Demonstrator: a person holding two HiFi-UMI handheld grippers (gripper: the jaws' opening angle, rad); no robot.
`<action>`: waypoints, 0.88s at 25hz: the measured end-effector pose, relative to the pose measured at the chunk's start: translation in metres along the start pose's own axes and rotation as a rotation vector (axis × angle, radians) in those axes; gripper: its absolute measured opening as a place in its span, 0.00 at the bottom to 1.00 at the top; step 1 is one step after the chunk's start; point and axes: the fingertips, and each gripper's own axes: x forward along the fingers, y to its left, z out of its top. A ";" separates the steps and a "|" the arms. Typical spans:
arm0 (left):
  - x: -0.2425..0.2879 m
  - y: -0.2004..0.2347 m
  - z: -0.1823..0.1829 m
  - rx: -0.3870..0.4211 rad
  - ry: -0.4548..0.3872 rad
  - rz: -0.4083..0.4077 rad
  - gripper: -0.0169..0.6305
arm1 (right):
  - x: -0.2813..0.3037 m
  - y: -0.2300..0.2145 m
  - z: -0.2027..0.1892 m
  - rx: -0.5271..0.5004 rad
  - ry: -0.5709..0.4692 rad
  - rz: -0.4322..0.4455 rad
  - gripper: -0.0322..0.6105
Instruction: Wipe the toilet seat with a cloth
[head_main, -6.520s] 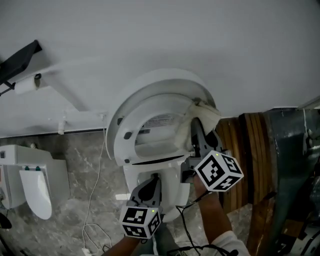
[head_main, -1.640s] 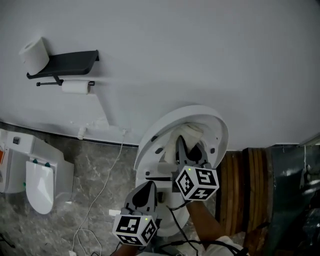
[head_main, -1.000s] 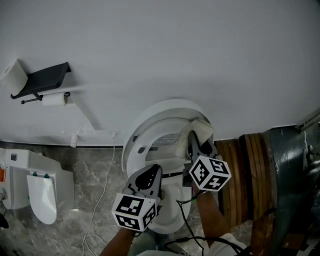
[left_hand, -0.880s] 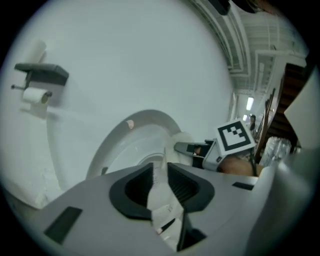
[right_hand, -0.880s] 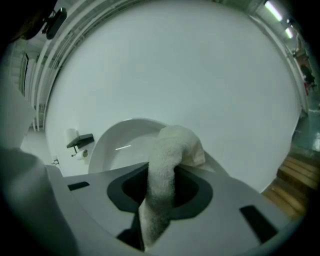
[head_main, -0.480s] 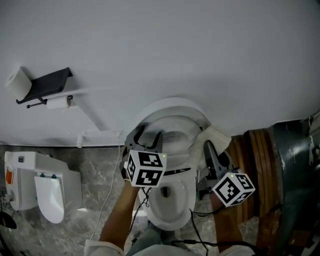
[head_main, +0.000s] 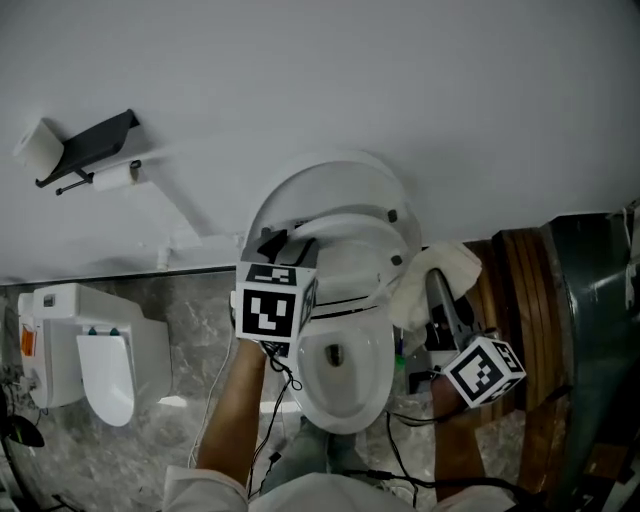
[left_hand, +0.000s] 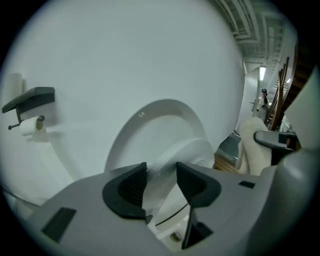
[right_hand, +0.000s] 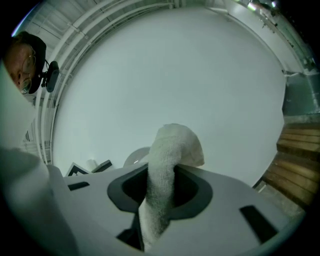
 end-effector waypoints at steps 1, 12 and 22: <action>-0.013 -0.009 -0.007 -0.002 0.019 -0.013 0.35 | -0.007 0.003 0.001 0.007 -0.002 0.005 0.20; -0.161 -0.134 -0.182 0.138 0.329 -0.209 0.35 | -0.130 0.005 -0.024 0.019 0.097 0.025 0.20; -0.194 -0.198 -0.390 -0.031 0.547 -0.423 0.25 | -0.215 -0.101 -0.153 0.073 0.282 -0.110 0.20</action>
